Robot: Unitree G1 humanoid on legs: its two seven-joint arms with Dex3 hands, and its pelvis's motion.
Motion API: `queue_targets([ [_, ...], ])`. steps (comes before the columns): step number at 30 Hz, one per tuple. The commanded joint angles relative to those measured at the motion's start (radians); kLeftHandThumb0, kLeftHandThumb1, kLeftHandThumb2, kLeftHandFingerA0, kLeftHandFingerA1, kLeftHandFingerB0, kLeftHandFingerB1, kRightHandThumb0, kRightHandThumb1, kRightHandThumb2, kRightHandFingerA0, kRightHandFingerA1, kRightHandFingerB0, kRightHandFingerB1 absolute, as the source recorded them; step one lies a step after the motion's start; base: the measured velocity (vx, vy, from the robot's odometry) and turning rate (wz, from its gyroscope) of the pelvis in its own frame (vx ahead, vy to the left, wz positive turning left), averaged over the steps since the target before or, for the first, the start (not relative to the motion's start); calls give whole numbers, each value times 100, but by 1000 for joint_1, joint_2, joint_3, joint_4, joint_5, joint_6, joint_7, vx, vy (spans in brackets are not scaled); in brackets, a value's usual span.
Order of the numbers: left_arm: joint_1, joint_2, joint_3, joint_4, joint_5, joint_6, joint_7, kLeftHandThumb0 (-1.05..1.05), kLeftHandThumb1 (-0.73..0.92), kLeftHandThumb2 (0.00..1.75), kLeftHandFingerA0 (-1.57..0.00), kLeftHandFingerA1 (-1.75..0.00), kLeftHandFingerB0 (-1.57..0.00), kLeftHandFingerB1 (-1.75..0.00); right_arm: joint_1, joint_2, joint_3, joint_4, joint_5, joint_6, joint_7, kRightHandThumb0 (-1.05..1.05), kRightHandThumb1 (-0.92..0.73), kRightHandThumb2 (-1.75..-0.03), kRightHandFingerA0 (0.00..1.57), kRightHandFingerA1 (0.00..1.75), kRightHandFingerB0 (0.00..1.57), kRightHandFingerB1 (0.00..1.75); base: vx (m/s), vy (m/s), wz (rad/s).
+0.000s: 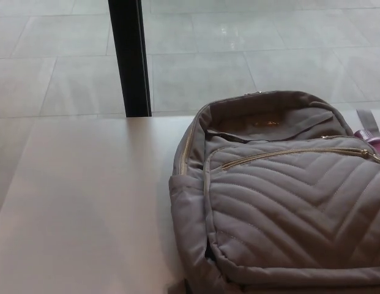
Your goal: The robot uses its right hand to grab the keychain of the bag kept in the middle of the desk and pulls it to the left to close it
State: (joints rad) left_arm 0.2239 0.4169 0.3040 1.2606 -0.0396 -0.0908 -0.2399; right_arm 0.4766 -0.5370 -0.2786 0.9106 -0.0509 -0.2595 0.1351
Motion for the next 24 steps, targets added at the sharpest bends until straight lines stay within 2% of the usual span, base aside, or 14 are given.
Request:
queue_targets([
  [1, 22, 50, 42, 38, -42, -79, -88, -37, 47, 101, -5, -55, 0, -52, -2, -53, -38, 31, 43, -120, 45, -79, -47, -89, 32, 66, 2, 51, 0, 0, 0],
  [2, 22, 50, 46, 42, -43, -75, -90, -37, 47, 101, -5, -54, 0, -52, -9, -51, -53, 34, 60, -105, 46, -81, -61, -60, 32, 67, 0, 47, 0, 0, 0],
  [4, 19, 50, 61, 47, -53, -75, -105, -37, 49, 102, -5, -55, 0, -52, -14, -41, -104, 5, 121, -65, 66, -87, -65, -65, 35, 81, 0, 20, 0, 0, 0],
  [6, 15, 48, 79, 50, -67, -76, -125, -37, 49, 102, -5, -55, 0, -52, -14, -24, -178, -54, 197, 1, 94, -87, -65, -65, 35, 81, 0, 20, 0, 0, 0],
  [7, 9, 47, 84, 50, -67, -71, -108, -61, 48, 83, -22, -64, -4, -43, -50, -23, -216, -34, 227, 33, 86, -86, -65, -66, 33, 81, 0, 17, 0, 0, 0],
  [8, 3, 52, 84, 50, -63, -66, -106, -64, 49, 82, -22, -64, -6, -45, -77, -24, -257, -36, 268, 73, 99, -91, -55, -95, 20, 71, 0, 27, 0, 0, 0],
  [9, -3, 54, 93, 49, -72, -63, -121, -63, 50, 83, -26, -65, -8, -46, -129, -45, -301, -42, 308, 120, 100, -103, -63, -98, 2, 49, 0, 21, 0, 0, 0],
  [13, -30, 45, 126, 27, -102, -103, -136, -63, 50, 85, -33, -69, -16, -49, -228, -88, -398, -128, 392, 149, 150, -104, -65, -95, 2, 38, 0, 14, 0, 0, 0],
  [14, -35, 44, 131, 25, -107, -103, -139, -60, 61, 59, -34, -69, -23, -40, -237, -93, -406, -153, 391, 159, 150, -85, -65, -72, 0, 65, 0, 0, 0, 0, 0],
  [15, -46, 42, 139, 19, -116, -107, -146, -59, 65, 60, -34, -67, -24, -39, -256, -109, -411, -195, 388, 165, 147, -105, -65, -96, 12, 70, 0, 11, 0, 0, 0],
  [16, -58, 39, 154, 9, -133, -108, -167, -59, 64, 59, -37, -69, -26, -39, -284, -126, -420, -261, 397, 178, 155, -86, -69, -61, 10, 76, 0, 7, 0, 0, 0],
  [22, -75, 34, 157, 11, -111, -131, -183, -61, 64, 59, -42, -69, -29, -40, -359, -157, -425, -559, 406, 276, 153, -84, -70, -62, 10, 62, 0, 35, 0, 0, 0],
  [23, -72, 37, 153, 11, -107, -135, -194, -60, 64, 59, -43, -74, -28, -43, -375, -162, -410, -598, 403, 254, 172, -91, -59, -94, 9, 62, 0, 37, 0, 0, 0],
  [24, -66, 39, 136, 10, -89, -134, -184, -57, 64, 59, -42, -70, -28, -41, -391, -178, -392, -652, 416, 271, 203, -80, -70, -62, 5, 59, 0, 36, 0, 0, 0],
])
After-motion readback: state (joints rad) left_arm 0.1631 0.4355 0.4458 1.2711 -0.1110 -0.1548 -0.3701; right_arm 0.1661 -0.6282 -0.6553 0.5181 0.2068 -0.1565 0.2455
